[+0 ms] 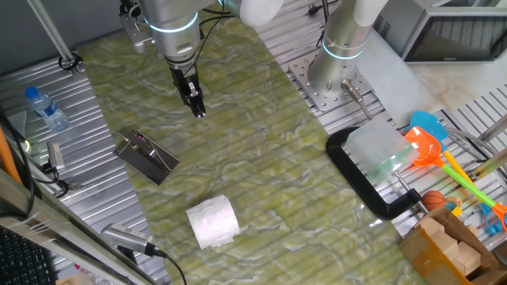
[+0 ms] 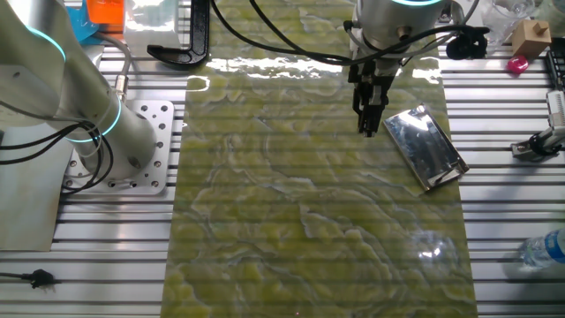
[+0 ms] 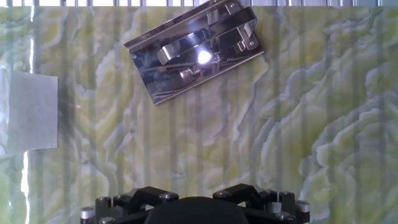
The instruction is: Put the toilet paper on its holder
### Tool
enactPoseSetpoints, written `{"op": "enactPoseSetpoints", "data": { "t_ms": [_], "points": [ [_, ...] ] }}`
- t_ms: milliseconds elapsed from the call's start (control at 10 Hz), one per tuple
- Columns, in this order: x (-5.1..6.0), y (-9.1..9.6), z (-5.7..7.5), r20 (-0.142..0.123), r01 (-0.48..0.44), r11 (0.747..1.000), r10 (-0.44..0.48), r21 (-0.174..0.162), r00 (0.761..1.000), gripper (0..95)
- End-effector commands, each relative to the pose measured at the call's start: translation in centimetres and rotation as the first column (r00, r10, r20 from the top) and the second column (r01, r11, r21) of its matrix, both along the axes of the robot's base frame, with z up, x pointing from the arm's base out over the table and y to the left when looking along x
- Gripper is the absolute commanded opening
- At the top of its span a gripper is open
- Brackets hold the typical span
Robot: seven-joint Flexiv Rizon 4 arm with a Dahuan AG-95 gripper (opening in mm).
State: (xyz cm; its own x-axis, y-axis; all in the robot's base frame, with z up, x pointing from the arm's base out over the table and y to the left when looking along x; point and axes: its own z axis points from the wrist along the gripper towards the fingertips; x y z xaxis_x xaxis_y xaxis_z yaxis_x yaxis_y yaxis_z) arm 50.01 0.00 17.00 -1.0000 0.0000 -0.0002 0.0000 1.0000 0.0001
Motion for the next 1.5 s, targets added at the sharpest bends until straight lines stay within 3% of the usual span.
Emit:
{"op": "enactPoseSetpoints", "data": {
  "t_ms": [100,1500],
  "points": [
    [-0.01,0.00,0.00,0.046,-0.044,0.999,0.043,0.021,0.998,0.0],
    [-0.01,0.01,-0.01,0.045,-0.038,0.999,0.037,0.017,0.998,0.0]
  ]
}}
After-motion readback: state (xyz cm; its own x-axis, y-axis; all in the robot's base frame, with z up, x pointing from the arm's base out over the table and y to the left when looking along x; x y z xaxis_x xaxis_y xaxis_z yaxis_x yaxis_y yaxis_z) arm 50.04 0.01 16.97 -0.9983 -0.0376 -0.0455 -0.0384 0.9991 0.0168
